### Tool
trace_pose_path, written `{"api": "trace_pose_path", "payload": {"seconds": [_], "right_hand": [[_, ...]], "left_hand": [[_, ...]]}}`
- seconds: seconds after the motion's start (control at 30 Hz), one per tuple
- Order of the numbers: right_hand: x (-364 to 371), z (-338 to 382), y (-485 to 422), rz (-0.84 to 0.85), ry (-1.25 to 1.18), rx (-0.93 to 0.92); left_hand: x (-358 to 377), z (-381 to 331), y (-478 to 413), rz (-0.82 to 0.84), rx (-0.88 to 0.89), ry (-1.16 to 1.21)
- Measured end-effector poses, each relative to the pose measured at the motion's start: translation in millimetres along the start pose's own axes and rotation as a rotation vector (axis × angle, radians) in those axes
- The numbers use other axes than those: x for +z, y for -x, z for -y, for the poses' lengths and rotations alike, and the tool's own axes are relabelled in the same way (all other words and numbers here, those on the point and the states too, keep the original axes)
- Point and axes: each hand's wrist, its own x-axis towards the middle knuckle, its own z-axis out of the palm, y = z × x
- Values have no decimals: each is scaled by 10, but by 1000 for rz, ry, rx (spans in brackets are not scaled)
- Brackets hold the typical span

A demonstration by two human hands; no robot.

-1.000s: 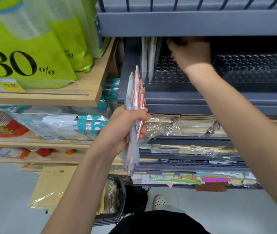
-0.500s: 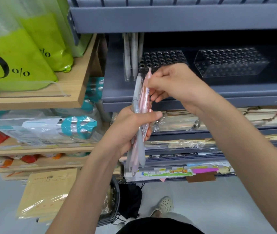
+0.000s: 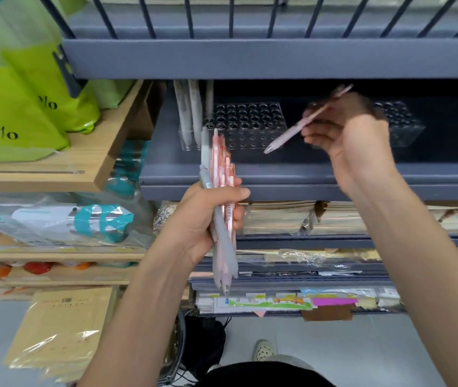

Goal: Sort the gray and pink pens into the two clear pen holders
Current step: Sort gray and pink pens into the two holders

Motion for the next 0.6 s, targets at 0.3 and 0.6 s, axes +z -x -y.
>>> {"api": "trace_pose_path", "payload": {"seconds": [0.3, 0.6], "right_hand": [[-463, 246, -595, -67, -23, -149], [-551, 147, -898, 53, 267, -211]], "left_hand": [[308, 63, -98, -38, 50, 35], [446, 114, -142, -87, 85, 45]]}}
